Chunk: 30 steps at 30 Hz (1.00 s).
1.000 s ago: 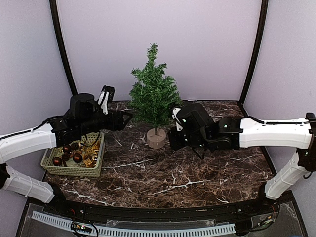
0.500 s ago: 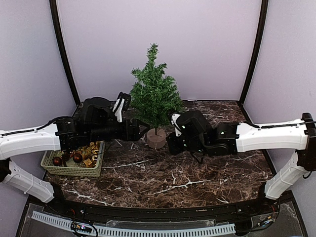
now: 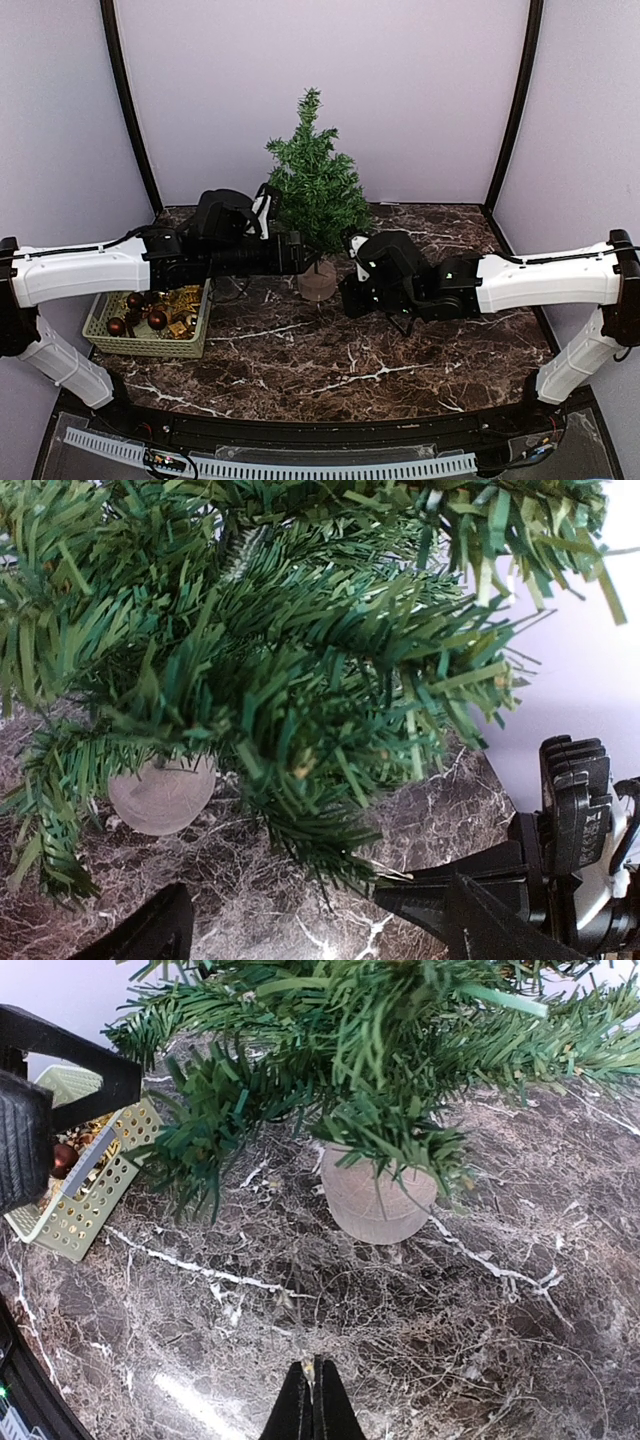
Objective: Decorate the small christmas tree
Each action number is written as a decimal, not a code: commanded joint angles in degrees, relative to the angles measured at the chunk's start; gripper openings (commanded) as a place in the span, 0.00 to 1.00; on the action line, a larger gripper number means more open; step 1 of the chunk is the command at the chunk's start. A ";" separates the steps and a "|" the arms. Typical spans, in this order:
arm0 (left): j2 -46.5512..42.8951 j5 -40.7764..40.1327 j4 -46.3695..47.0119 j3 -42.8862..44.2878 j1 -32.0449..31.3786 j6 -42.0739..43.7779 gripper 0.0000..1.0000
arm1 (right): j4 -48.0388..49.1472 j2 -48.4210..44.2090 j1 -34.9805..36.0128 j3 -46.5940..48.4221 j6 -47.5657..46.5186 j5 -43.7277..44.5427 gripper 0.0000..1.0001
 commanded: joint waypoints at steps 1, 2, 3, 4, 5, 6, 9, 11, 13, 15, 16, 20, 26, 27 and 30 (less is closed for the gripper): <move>1.37 -1.03 -0.85 3.47 -0.14 1.01 0.91 | 1.84 -0.68 -0.13 -0.11 1.46 1.37 0.00; 1.66 -1.10 -1.22 4.34 -0.12 1.28 0.92 | 1.93 -0.73 -0.17 -0.25 1.56 1.40 0.00; 2.12 -1.13 -1.47 4.65 -0.12 1.34 0.92 | 2.01 -0.75 -0.14 -0.34 1.72 1.40 0.00; 2.21 -0.98 -1.05 4.87 -0.14 1.39 0.92 | 2.12 -0.79 -0.13 -0.45 1.84 1.40 0.00; 2.28 -0.69 -0.74 4.87 -0.17 1.33 0.93 | 2.25 -0.75 -0.13 -0.51 1.90 1.33 0.00; 2.38 -0.62 -0.60 4.91 -0.13 1.24 0.93 | 2.37 -0.66 -0.17 -0.55 1.86 1.24 0.00; 3.22 -1.65 -1.93 5.07 -0.19 1.08 0.90 | 2.09 -0.45 -0.13 -0.50 1.40 1.31 0.00; 3.76 -2.32 -3.27 4.94 -0.18 0.82 0.84 | 1.87 -0.44 -0.13 -0.28 1.13 1.40 0.00; 4.07 -2.56 -3.66 4.08 -0.17 0.45 0.75 | 1.77 -0.55 -0.14 -0.36 0.98 1.48 0.00; 4.26 -2.46 -2.73 3.18 -0.20 0.22 0.69 | 1.83 -0.44 -0.13 -0.42 0.97 1.40 0.00; 4.55 -2.48 -2.31 3.06 -0.14 0.19 0.68 | 1.90 -0.41 -0.14 -0.45 1.06 1.40 0.00; 5.50 -1.95 -0.93 3.10 -0.17 0.46 0.65 | 2.56 -0.25 -0.13 -0.74 1.49 0.92 0.00; 6.65 -2.05 0.34 3.43 0.12 0.59 0.74 | 2.75 -0.18 -0.14 -0.90 1.73 0.52 0.00; 6.90 -1.87 0.22 3.56 0.34 0.43 0.74 | 3.20 -0.45 -0.17 -1.36 1.76 0.52 0.00; 7.82 -1.58 -0.40 3.55 0.53 -0.03 0.66 | 4.39 -1.85 -0.17 -2.76 1.85 0.36 0.00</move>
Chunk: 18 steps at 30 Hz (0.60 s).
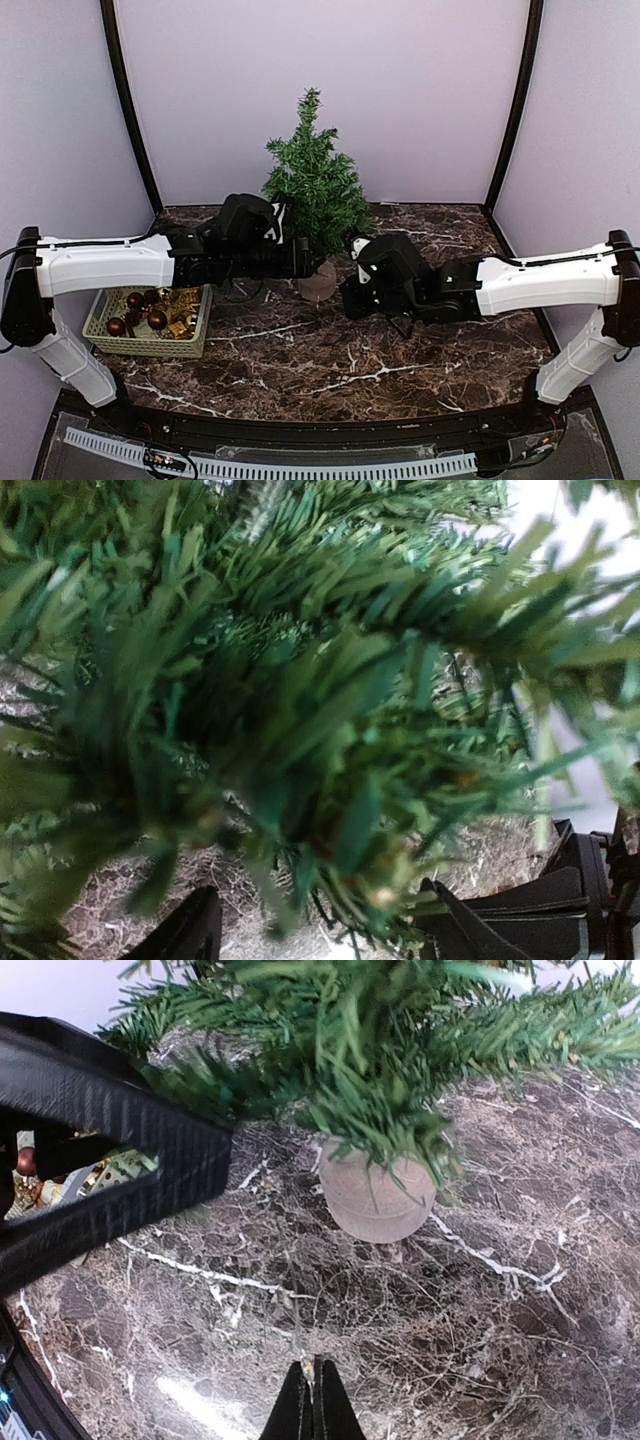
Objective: Decorate the small christmas tree
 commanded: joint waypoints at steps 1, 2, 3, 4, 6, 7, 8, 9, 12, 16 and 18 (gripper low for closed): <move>1.19 0.02 0.28 -0.41 0.51 -0.40 0.58 | 3.21 -2.08 -0.13 -2.04 0.66 0.00 0.00; 1.16 -0.05 0.30 -0.78 0.50 -0.60 0.50 | 3.06 -2.28 -0.13 -1.86 0.37 -0.05 0.00; 0.98 -0.18 0.46 -1.09 0.57 -0.72 0.45 | 2.66 -2.32 -0.14 -1.56 -0.03 -0.15 0.00; 0.43 -0.54 0.73 -1.83 0.58 -0.98 0.37 | 2.23 -2.27 -0.13 -1.09 -0.47 -0.13 0.00; -0.59 -0.99 1.63 -3.02 0.59 -1.30 0.27 | 0.70 -1.78 -0.20 -0.03 -1.26 0.30 0.00; -1.26 -1.09 1.89 -3.31 0.63 -1.33 0.24 | 0.10 -1.55 -0.18 0.34 -1.57 0.69 0.00; -1.50 -1.20 1.80 -3.75 0.70 -1.25 0.18 | -0.36 -1.35 -0.15 0.60 -1.73 1.10 0.00; -1.97 -1.14 1.47 -3.89 0.81 -1.13 0.16 | -0.61 -1.23 -0.13 0.65 -1.57 1.40 0.00; -2.77 -0.99 0.77 -4.60 1.25 -0.67 0.06 | 0.06 -1.38 -0.18 -0.03 0.13 1.46 0.00; -4.04 -0.31 0.83 -6.46 2.17 -0.64 0.00 | 1.77 -2.84 -0.19 -2.32 2.71 0.45 0.00; -5.40 0.00 1.91 -7.89 2.77 -0.45 0.00 | 2.29 -3.99 -0.13 -3.64 3.42 -0.13 0.07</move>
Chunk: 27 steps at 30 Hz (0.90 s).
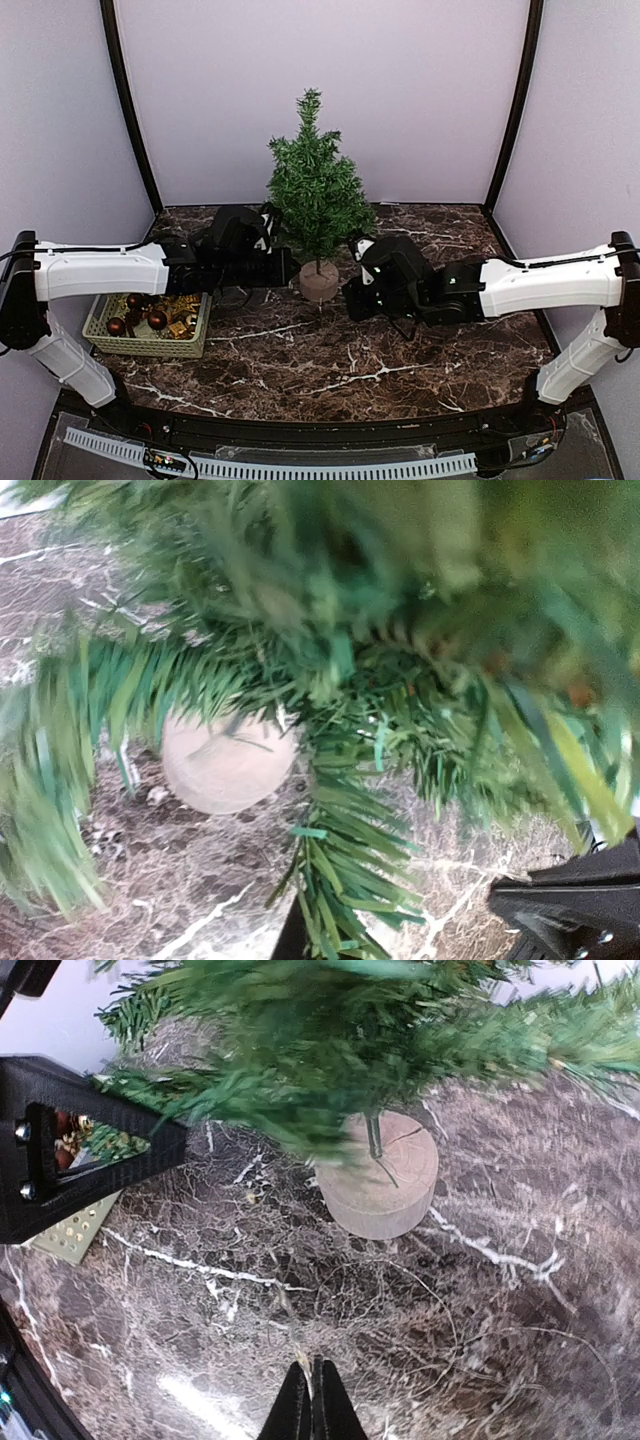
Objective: Decorate the small christmas tree
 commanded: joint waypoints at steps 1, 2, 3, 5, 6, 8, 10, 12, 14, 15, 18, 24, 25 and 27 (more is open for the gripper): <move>-4.30 0.66 1.25 -3.65 1.23 0.70 0.00 | 2.55 -3.90 -0.13 -2.80 2.46 -0.60 0.10; -5.05 1.17 2.47 -4.22 1.67 0.75 0.00 | 2.31 -4.40 -0.14 -3.01 2.47 -0.75 0.13; -5.37 1.56 3.21 -5.35 2.02 0.90 0.00 | 1.92 -4.86 -0.14 -3.22 2.60 -0.77 0.18; -6.14 3.19 5.37 -6.82 2.63 1.27 0.00 | 1.00 -5.92 -0.14 -3.43 2.75 -0.92 0.31; -6.39 4.24 6.64 -7.17 2.77 1.43 0.00 | 0.65 -6.59 -0.14 -3.69 2.79 -0.88 0.39; -6.42 5.51 7.51 -7.69 3.15 2.06 0.00 | 0.48 -8.25 -0.13 -4.86 3.40 -0.47 0.54; -6.27 5.78 7.40 -7.46 3.42 2.72 0.00 | 0.83 -10.17 -0.20 -6.84 4.30 0.03 0.66; -6.26 5.82 7.17 -7.15 3.63 3.10 0.00 | 1.56 -12.13 -0.34 -8.79 5.32 0.18 0.75; -6.47 5.82 7.19 -7.09 3.83 3.30 0.00 | 2.61 -13.28 -0.98 -11.02 6.78 -0.09 0.79; -6.65 5.82 7.20 -7.08 3.90 3.33 0.00 | 3.18 -13.45 -1.72 -12.24 7.52 -0.56 0.80; -7.07 5.83 7.21 -7.08 4.02 3.42 0.00 | 3.76 -13.27 -4.75 -15.64 9.68 -2.12 0.82; -7.60 8.10 7.13 -6.99 4.30 3.66 0.00 | 1.40 -13.56 -6.37 -18.78 10.12 -5.74 0.88; -7.68 8.22 7.12 -6.99 4.31 3.68 0.00 | 1.75 -13.57 -6.40 -19.14 9.59 -7.26 0.88; -7.67 8.46 7.12 -6.91 4.39 3.85 0.00 | 2.22 -13.30 -6.44 -19.83 8.96 -9.50 0.89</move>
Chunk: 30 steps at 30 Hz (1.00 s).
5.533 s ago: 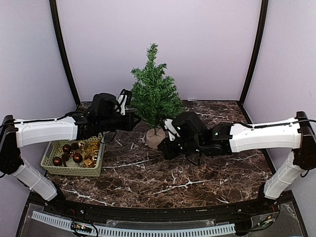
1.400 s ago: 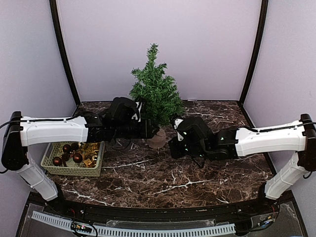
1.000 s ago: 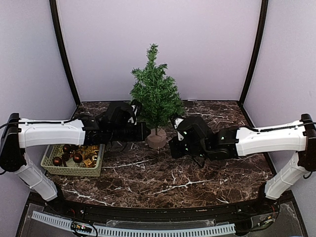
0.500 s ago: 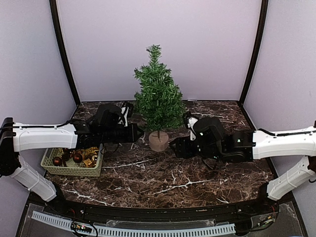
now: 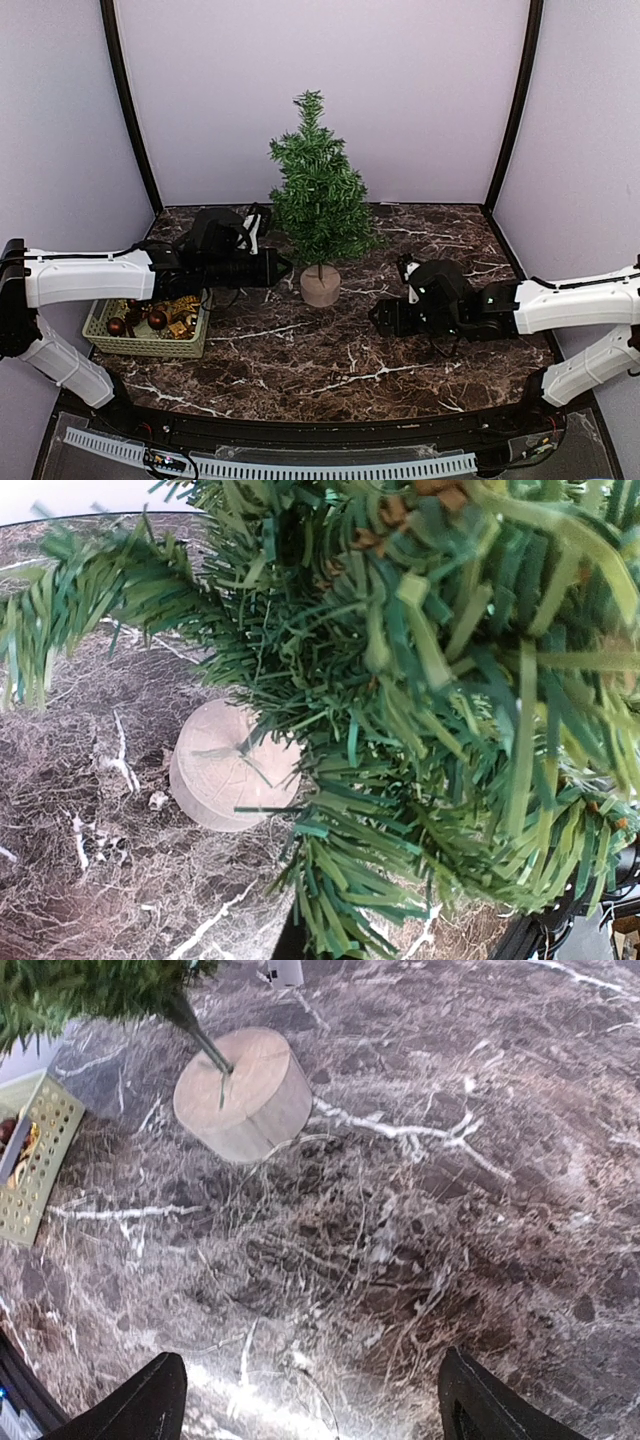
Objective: Decorate the small christmas tree
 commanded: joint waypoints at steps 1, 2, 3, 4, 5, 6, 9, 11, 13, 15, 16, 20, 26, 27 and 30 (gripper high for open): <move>-2.86 1.45 1.57 -0.07 0.53 1.25 0.00 | 2.26 -0.11 -0.06 -1.54 -0.62 -5.66 0.88; -2.89 1.62 1.60 -0.06 0.52 1.30 0.00 | 2.87 0.55 -0.06 -1.69 -1.00 -6.12 0.89; -2.95 1.66 1.61 -0.06 0.55 1.38 0.00 | 3.77 1.22 0.00 -1.60 -2.21 -7.09 0.88; -2.96 1.87 1.61 -0.06 0.57 1.41 0.00 | 5.53 1.98 0.05 -1.43 -3.65 -8.94 0.87; -3.01 1.99 1.61 -0.06 0.59 1.49 0.00 | 7.58 2.80 0.39 -1.25 -5.24 -10.83 0.86; -3.03 2.07 1.61 -0.13 0.64 1.58 0.00 | 11.04 3.93 0.97 -1.01 -7.16 -12.67 0.85; -3.05 2.65 1.60 -0.15 0.74 1.56 0.00 | 17.81 7.79 3.27 0.97 -12.00 -14.34 0.83; -3.07 2.92 1.72 -0.21 0.83 1.46 0.00 | 19.93 11.76 3.47 3.29 -14.21 -14.21 0.80; -3.12 3.12 1.89 -0.30 0.84 1.44 0.00 | 20.34 15.79 3.71 6.25 -16.43 -14.12 0.76; -3.14 3.40 1.96 -0.40 0.86 1.50 0.00 | 20.48 19.09 4.27 8.85 -18.25 -13.10 0.75; -3.18 3.48 2.00 -0.41 0.86 1.49 0.00 | 20.73 20.45 4.66 9.82 -19.15 -12.44 0.75; -2.95 4.22 2.36 -0.62 0.90 1.44 0.00 | 22.53 24.23 5.63 12.44 -21.43 -9.99 0.74; -2.77 4.69 2.38 -0.51 0.91 1.73 0.00 | 19.12 23.11 7.97 14.74 -21.95 -6.24 0.77; -2.78 4.69 2.39 -0.44 0.93 1.76 0.00 | 17.65 22.04 8.05 14.53 -21.28 -4.88 0.79; -2.70 4.67 2.68 -0.33 0.95 1.95 0.00 | 11.88 17.20 8.01 12.89 -18.85 -0.04 0.82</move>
